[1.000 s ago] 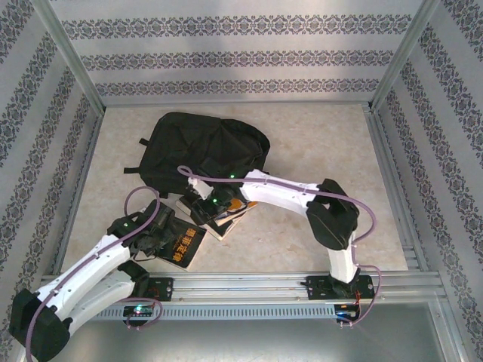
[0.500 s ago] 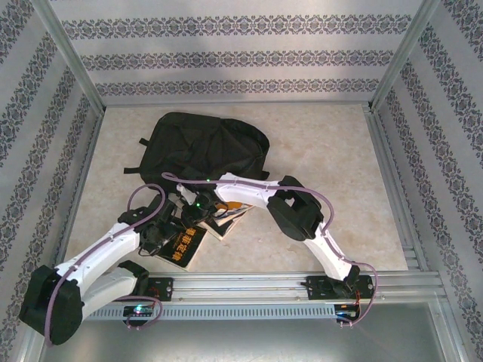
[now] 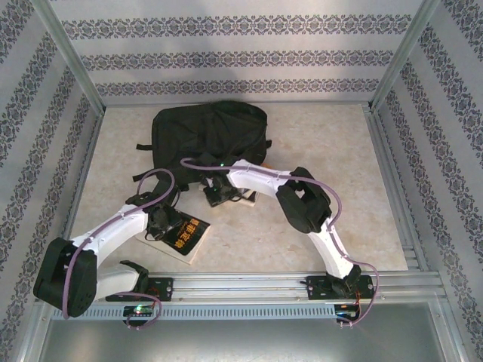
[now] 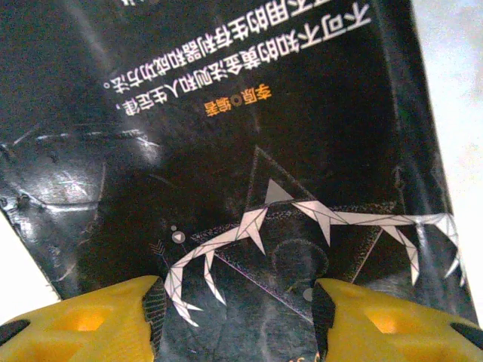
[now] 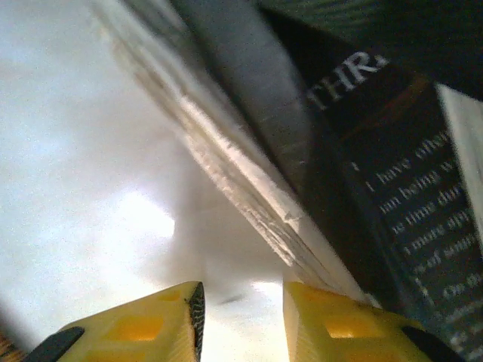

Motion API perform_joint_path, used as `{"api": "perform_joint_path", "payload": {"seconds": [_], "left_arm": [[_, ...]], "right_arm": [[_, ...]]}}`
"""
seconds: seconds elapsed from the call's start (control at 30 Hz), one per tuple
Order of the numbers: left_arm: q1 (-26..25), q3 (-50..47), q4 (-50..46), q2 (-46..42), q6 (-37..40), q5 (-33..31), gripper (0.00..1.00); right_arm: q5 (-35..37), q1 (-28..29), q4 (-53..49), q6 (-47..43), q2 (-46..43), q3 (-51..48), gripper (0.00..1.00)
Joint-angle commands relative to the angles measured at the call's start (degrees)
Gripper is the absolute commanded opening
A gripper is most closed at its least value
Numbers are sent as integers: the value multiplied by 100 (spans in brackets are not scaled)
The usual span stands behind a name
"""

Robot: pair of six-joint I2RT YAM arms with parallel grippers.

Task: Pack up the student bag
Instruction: Move the book from the bottom-left of the table, then pick up the book from the bottom-left of the table.

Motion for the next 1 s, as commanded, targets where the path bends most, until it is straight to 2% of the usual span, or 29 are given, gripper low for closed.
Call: {"api": "perform_joint_path", "payload": {"seconds": [0.0,0.1,0.27,0.43,0.67,0.83,0.97], "left_arm": [[58,52,95,-322,21,402,54],[58,-33,-369,-919,-234,588,52],[57,-335,-1244,-2083,-737,541,52],[110,-791,-1186,-2212,-964,597,53],[171,-1288,-89,-1797,-1102,628,53],[186,-1431,494,-1516,-1085,805,51],[197,-1452,565,-1478,-1041,838,48]], "right_arm": [[322,-221,19,-306,-248,-217,37],[-726,-215,486,-433,-517,-388,37],[-1831,-90,773,-259,-475,-244,37],[-2524,91,902,-24,-161,-67,41],[-2917,279,1043,127,69,-165,48],[-2607,412,1025,54,130,-422,52],[-2519,474,977,-45,110,-513,54]]}}
